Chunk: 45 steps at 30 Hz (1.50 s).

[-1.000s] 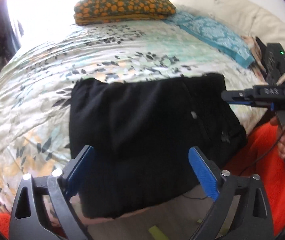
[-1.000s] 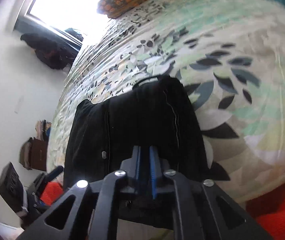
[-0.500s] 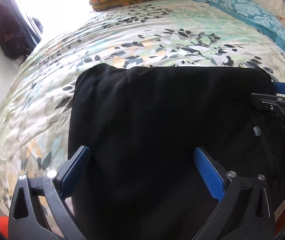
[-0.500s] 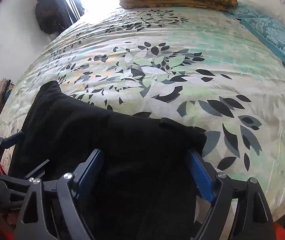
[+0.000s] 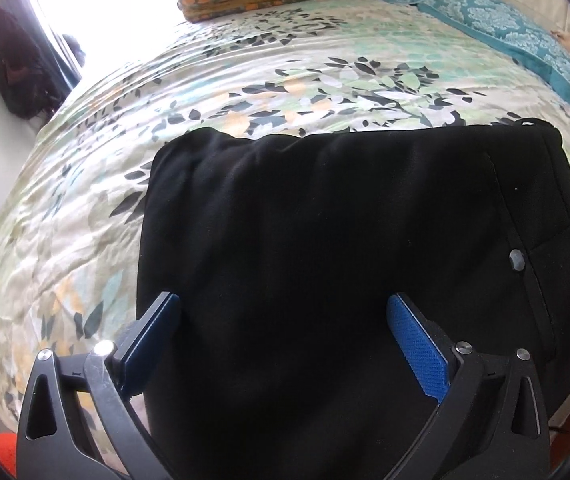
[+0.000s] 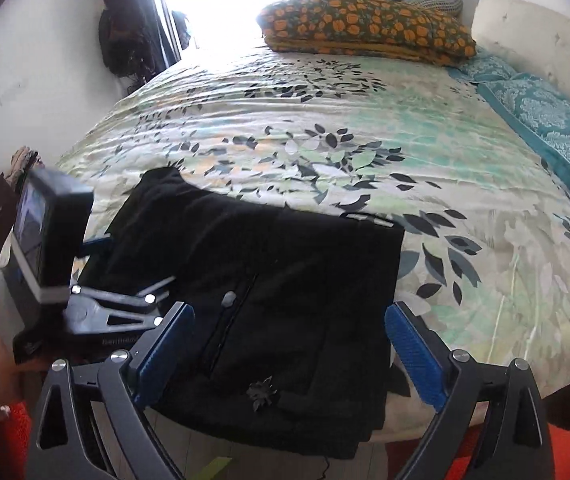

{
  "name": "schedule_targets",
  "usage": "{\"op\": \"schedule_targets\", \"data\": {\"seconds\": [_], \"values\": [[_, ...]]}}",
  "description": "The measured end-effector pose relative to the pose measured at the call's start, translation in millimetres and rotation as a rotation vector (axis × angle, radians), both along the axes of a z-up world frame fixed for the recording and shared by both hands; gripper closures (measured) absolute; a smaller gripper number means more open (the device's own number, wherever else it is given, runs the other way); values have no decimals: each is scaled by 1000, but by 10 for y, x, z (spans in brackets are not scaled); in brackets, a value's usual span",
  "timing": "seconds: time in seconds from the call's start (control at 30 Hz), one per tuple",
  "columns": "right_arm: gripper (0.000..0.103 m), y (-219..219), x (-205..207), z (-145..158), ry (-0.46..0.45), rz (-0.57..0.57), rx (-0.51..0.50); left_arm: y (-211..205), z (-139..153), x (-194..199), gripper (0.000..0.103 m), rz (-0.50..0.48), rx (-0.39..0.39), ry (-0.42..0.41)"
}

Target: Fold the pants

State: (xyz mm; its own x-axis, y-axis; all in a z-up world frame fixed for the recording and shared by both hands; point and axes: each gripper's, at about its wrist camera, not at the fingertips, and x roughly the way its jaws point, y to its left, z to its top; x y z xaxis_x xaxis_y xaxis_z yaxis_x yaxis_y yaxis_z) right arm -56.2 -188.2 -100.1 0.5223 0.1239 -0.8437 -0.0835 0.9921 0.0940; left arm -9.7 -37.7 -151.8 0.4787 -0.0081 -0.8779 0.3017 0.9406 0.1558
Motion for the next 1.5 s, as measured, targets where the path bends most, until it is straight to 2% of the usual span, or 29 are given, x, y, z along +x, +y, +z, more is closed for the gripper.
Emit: {"op": "schedule_targets", "data": {"seconds": [0.03,0.1,0.13,0.23,0.3,0.4,0.47,0.53,0.63,0.73,0.83,0.93,0.97,1.0,1.03,1.07,1.1,1.13,1.17,1.3,1.5], "values": [[7,65,-35,-118,42,27,-19,17,13,-20,0,-5,1,13],[7,94,-79,-434,186,48,-42,98,88,-115,1,-27,-7,56],[8,40,-129,-482,213,41,-25,177,160,-194,2,-44,-23,70],[9,-351,-287,-274,172,-57,93,574,414,-417,2,-61,-133,63],[8,-676,-377,-111,115,-130,166,856,493,-431,2,-28,-201,74],[8,-1044,-367,-55,83,-159,266,1187,464,-274,2,45,-327,118],[8,-1190,-251,-112,81,-139,385,1275,386,-126,2,63,-396,149],[8,-1257,-93,-272,117,-111,519,1296,273,17,2,67,-444,178],[9,-1297,143,-617,209,-126,651,1252,69,178,3,67,-451,233],[9,-1268,280,-886,286,-137,690,1159,-62,204,4,44,-484,287],[8,-1260,338,-989,311,-115,766,978,-100,207,4,-34,-562,332],[10,-1259,386,-1060,350,-81,927,872,-112,242,5,-37,-542,322],[10,-1241,396,-1063,356,-75,933,887,-111,247,8,-26,-552,315],[12,-1216,406,-1059,360,-63,922,926,-113,256,23,-5,-552,306],[23,-1184,415,-1049,362,-54,891,991,-116,264,44,18,-543,298],[44,-1142,424,-1034,367,-47,836,1059,-104,264,52,35,-571,299],[53,-1097,418,-1017,369,-42,781,1128,-73,259,70,47,-607,300],[59,-1063,406,-992,362,-35,775,1162,-21,252,80,54,-619,297],[64,-1025,401,-942,347,-24,763,1161,58,228,82,51,-614,284],[69,-889,390,-665,287,0,702,977,426,82,85,7,-545,206],[71,-780,333,-171,200,29,735,1086,890,77,85,14,-601,142]]}}
